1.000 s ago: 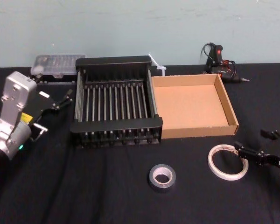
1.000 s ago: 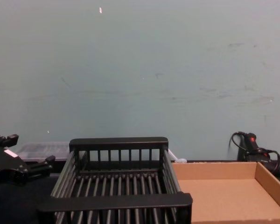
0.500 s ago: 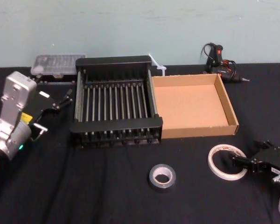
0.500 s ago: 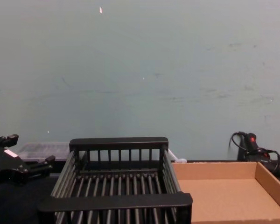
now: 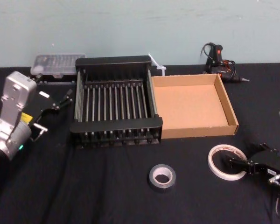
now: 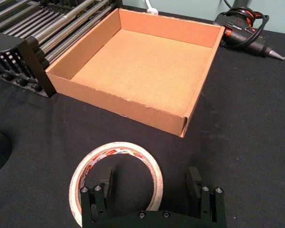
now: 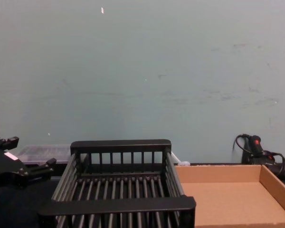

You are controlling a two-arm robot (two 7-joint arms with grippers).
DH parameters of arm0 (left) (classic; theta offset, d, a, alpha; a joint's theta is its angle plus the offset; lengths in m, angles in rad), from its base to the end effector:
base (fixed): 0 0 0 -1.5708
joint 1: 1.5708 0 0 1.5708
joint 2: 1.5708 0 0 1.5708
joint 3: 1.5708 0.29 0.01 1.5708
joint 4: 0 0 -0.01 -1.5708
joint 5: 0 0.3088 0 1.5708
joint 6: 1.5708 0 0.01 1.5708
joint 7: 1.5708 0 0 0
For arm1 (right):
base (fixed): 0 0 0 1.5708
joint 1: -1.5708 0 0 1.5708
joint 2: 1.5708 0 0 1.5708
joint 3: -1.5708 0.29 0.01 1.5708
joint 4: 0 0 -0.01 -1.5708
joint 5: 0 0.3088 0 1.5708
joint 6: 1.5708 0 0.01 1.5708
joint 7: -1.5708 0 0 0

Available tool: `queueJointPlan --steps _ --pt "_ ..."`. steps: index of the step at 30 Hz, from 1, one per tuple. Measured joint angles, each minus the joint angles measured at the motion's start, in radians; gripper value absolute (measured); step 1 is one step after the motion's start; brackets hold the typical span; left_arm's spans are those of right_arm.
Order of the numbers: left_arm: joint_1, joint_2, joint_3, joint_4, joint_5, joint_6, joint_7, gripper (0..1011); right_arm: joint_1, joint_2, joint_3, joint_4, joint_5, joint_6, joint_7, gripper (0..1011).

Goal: Pick up the white tape and place it into the black box , Pick up the silver tape and place it into the brown box.

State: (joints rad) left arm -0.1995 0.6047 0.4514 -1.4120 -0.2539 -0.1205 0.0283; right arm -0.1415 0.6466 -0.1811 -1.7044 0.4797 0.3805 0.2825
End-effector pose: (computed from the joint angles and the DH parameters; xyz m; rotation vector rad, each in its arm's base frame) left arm 0.3581 0.0827 -0.3023 0.3045 -0.2850 1.2480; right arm 0.2836 -0.1088 -0.2875 -0.4681 0.3066 -1.0501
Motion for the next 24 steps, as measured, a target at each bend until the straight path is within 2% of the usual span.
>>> queueJointPlan --steps 24 --pt "0.0 0.0 0.0 0.0 0.0 0.0 0.0 1001 0.018 -0.006 -0.019 0.017 -0.02 0.005 0.031 1002"
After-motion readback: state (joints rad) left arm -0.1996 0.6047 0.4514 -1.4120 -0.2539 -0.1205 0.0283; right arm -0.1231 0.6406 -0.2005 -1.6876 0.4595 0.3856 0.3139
